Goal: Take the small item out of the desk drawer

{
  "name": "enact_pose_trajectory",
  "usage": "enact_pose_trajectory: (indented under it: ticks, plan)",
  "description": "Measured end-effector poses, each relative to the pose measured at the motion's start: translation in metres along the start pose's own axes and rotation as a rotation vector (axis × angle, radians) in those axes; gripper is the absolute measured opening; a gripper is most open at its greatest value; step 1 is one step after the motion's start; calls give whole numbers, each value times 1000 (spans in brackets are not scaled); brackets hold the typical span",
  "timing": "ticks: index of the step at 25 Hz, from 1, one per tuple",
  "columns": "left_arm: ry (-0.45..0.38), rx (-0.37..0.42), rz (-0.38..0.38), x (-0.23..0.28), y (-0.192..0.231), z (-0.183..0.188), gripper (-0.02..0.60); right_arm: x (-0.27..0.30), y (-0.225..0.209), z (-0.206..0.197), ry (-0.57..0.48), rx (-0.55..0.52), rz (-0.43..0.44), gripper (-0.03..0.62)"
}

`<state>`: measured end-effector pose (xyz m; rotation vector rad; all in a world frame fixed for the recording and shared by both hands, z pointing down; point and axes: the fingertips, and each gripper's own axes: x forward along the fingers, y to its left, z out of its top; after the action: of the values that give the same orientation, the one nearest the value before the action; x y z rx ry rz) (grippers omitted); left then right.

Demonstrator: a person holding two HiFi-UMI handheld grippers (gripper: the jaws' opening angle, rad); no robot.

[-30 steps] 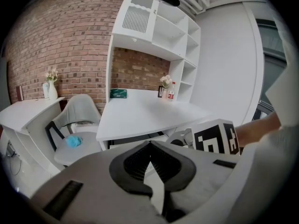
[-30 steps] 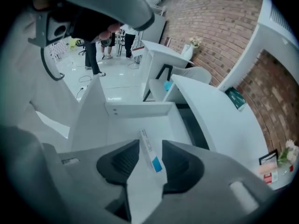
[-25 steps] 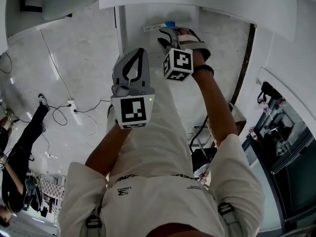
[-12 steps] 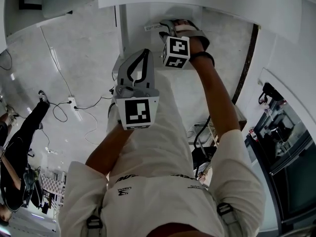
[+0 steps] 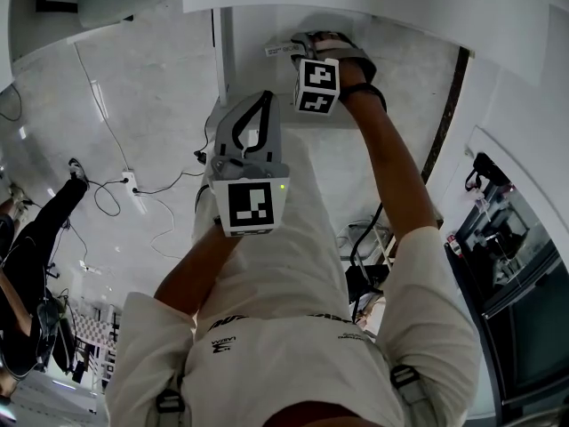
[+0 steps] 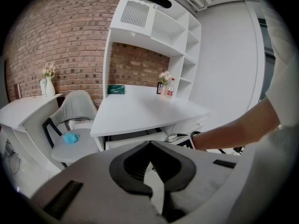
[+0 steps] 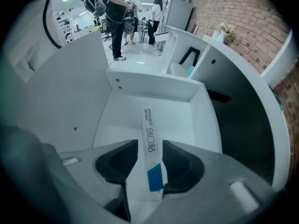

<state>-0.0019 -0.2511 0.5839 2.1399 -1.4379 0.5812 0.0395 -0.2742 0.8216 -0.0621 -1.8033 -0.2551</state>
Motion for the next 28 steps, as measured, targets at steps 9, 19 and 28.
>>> enact_pose_trajectory:
  ticks: [9, 19, 28]
  plan:
    - [-3, -10, 19, -6, 7, -3, -3, 19, 4, 4, 26, -9, 33, 152]
    - [-12, -5, 26, -15, 6, -2, -3, 18, 4, -3, 59, -19, 6, 84]
    - [-40, 11, 22, -23, 7, 4, -3, -2, 2, 4, 46, 31, -29, 81]
